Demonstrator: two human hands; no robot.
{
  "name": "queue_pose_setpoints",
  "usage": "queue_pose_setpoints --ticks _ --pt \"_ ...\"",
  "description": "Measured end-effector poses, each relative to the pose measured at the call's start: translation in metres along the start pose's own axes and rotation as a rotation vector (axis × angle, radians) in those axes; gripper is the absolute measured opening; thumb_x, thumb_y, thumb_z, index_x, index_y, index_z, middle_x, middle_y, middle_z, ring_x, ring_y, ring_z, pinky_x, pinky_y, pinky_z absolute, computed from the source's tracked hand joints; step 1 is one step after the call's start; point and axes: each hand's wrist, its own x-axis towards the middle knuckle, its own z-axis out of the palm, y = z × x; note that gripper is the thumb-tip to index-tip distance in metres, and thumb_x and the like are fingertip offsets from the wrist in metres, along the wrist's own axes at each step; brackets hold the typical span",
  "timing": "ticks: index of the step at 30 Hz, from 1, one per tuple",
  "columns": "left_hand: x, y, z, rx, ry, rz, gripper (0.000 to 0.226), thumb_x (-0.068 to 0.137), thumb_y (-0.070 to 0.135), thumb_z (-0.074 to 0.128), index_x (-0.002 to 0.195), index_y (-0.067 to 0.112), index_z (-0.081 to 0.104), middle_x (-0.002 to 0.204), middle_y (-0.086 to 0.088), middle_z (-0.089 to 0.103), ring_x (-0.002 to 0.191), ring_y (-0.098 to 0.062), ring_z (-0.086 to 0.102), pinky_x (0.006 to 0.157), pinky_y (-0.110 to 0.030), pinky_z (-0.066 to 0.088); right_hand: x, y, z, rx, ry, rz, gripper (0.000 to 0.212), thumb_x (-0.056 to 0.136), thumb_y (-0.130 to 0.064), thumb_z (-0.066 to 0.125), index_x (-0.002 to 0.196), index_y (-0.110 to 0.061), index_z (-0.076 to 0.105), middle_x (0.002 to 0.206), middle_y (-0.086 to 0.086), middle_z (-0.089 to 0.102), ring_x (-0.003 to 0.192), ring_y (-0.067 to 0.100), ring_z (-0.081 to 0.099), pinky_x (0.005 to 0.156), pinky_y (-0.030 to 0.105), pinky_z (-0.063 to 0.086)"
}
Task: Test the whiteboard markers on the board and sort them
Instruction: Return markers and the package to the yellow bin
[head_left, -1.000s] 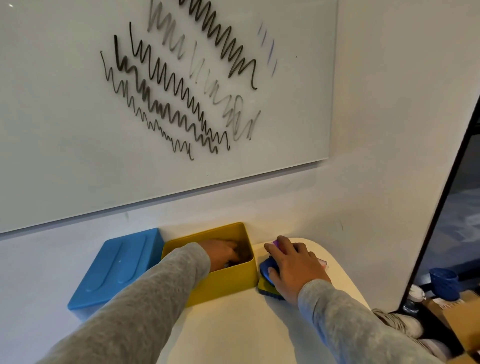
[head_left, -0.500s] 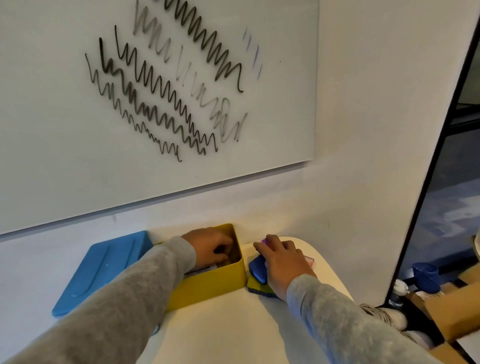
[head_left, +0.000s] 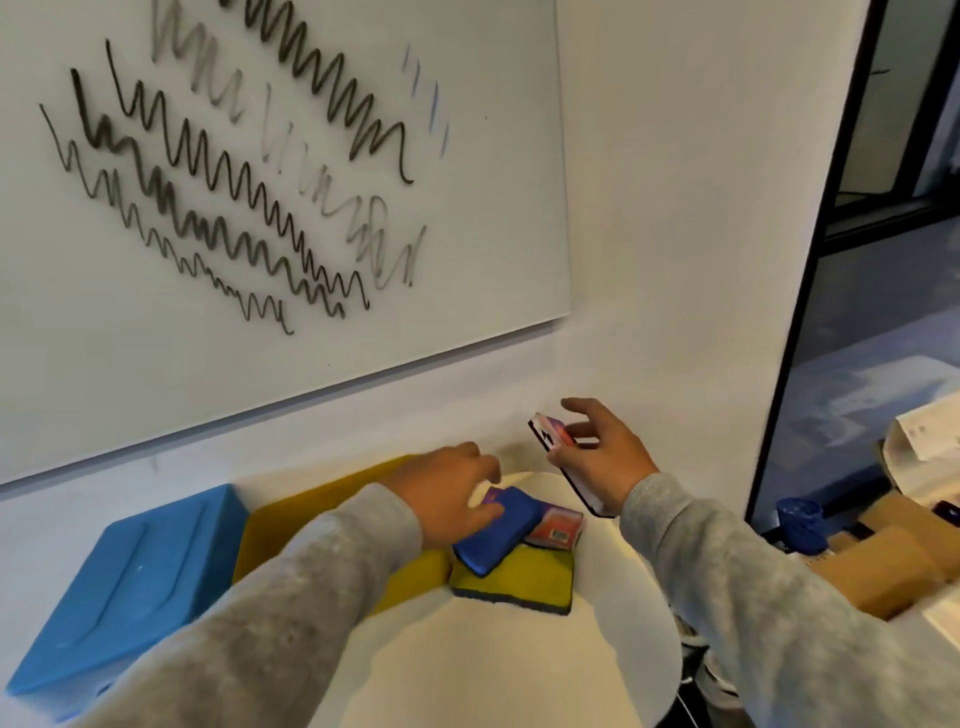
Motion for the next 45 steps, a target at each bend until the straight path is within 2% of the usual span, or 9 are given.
queue_pose_setpoints --ticks 6,9,12,17,19,23,29,39,45 --pt "0.033 0.036 0.036 0.192 -0.145 -0.061 0.063 0.093 0.049 0.057 0.145 0.021 0.035 0.128 -0.010 0.047 0.103 -0.035 0.060 0.078 -0.042 0.054 -0.004 0.019 0.001 -0.009 -0.006 0.079 0.058 0.081 -0.009 0.076 0.131 -0.029 0.055 0.111 0.002 0.065 0.089 0.015 0.063 0.077 0.029 0.052" --pt "0.036 0.034 0.039 0.071 -0.162 -0.101 0.076 0.086 0.041 0.068 0.148 0.021 0.029 0.131 -0.010 0.046 0.106 -0.034 0.060 0.081 -0.040 0.054 -0.002 0.019 -0.001 -0.003 -0.005 0.074 0.058 0.081 -0.008 0.076 0.132 -0.028 0.055 0.109 0.001 0.064 0.089 0.015 0.062 0.068 0.023 0.050" --pt "0.029 0.037 0.037 -0.072 -0.242 -0.077 0.090 0.079 0.039 0.076 0.151 0.029 0.023 0.136 -0.004 0.048 0.116 -0.028 0.056 0.092 -0.038 0.054 -0.001 0.020 -0.002 0.006 -0.002 0.075 0.059 0.081 -0.008 0.075 0.133 -0.027 0.055 0.109 0.001 0.064 0.090 0.018 0.062 0.073 0.025 0.049" --pt "0.029 0.038 0.028 -0.156 -0.371 -0.033 0.089 0.080 0.045 0.076 0.150 0.031 0.023 0.139 0.002 0.051 0.121 -0.023 0.054 0.100 -0.041 0.052 0.001 0.021 0.001 0.014 -0.039 0.077 0.058 0.081 -0.008 0.075 0.132 -0.027 0.054 0.108 0.000 0.064 0.092 0.018 0.064 0.076 0.028 0.053" --pt "0.041 0.036 0.020 -0.222 -0.313 -0.060 0.077 0.087 0.049 0.067 0.151 0.028 0.030 0.135 0.001 0.054 0.118 -0.021 0.055 0.102 -0.041 0.050 0.004 0.023 -0.001 0.009 -0.029 0.064 0.059 0.081 -0.007 0.075 0.132 -0.026 0.054 0.107 0.000 0.064 0.090 0.017 0.064 0.074 0.026 0.051" --pt "0.071 0.027 0.013 0.040 -0.230 0.004 0.051 0.095 0.025 0.060 0.143 0.028 0.044 0.132 -0.001 0.052 0.116 -0.023 0.055 0.095 -0.040 0.051 0.010 0.024 -0.010 0.055 0.052 0.096 0.057 0.081 -0.006 0.072 0.131 -0.027 0.054 0.106 0.002 0.064 0.090 0.019 0.063 0.077 0.032 0.052" --pt "0.095 0.029 0.015 0.294 -0.532 0.126 0.080 0.076 0.020 0.082 0.142 0.031 0.040 0.132 -0.004 0.044 0.112 -0.029 0.054 0.086 -0.045 0.054 0.016 0.032 -0.018 0.117 0.094 0.169 0.054 0.082 -0.008 0.071 0.130 -0.029 0.054 0.102 0.001 0.063 0.090 0.025 0.063 0.083 0.038 0.056" --pt "0.099 0.021 0.030 0.300 -0.451 0.180 0.062 0.077 0.038 0.079 0.130 0.029 0.047 0.114 0.001 0.055 0.097 -0.025 0.059 0.085 -0.045 0.056 0.016 0.030 -0.012 0.123 -0.016 0.154 0.050 0.081 -0.013 0.071 0.122 -0.038 0.056 0.102 0.004 0.065 0.090 0.023 0.064 0.066 0.027 0.050" --pt "0.080 0.006 0.009 0.132 -0.287 0.101 0.059 0.078 0.045 0.078 0.126 0.032 0.047 0.119 0.004 0.059 0.102 -0.020 0.058 0.089 -0.042 0.054 0.018 0.027 -0.015 0.230 0.043 0.183 0.034 0.072 -0.029 0.065 0.104 -0.042 0.069 0.099 0.003 0.072 0.089 0.029 0.070 0.082 0.045 0.060"
